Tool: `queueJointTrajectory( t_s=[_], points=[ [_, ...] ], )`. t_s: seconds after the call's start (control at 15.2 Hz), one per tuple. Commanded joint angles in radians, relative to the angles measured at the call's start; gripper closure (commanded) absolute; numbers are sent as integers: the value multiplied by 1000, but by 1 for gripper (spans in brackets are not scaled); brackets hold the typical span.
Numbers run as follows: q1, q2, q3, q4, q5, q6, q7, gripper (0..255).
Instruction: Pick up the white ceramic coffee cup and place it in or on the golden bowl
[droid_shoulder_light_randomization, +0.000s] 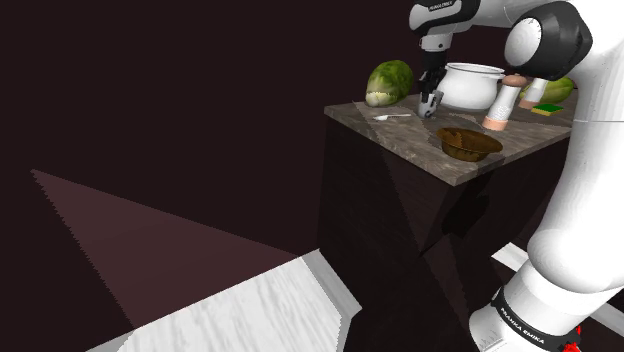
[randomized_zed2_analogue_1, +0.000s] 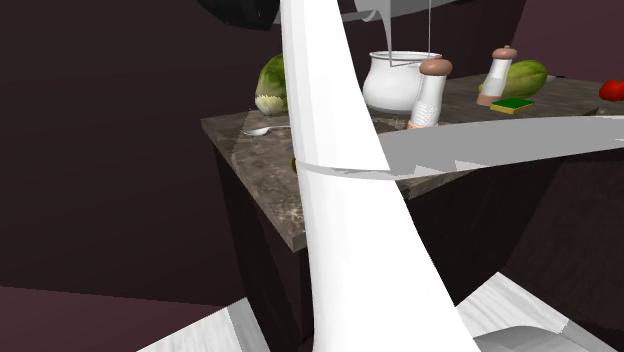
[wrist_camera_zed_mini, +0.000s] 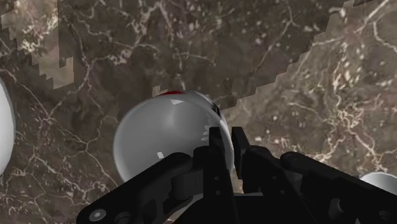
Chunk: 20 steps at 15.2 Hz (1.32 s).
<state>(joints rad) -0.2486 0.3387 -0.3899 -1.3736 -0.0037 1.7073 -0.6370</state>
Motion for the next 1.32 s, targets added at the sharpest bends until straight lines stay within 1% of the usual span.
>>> queueJointTrajectory(
  t_s=[0.0, 0.07, 0.2, 0.66, 0.99, 1.25],
  points=[
    [-1, 1, 0, -1, 0, 0, 0, 255],
    [0, 1, 0, -1, 0, 0, 0, 255],
    [-3, 5, -1, 32, 1, -29, -3, 255],
    [-18, 32, -3, 167, 12, -137, -16, 255],
    [-36, 67, -3, 288, 25, -223, -27, 255],
    [-57, 110, -3, 411, 41, -304, -37, 255]
  ],
)
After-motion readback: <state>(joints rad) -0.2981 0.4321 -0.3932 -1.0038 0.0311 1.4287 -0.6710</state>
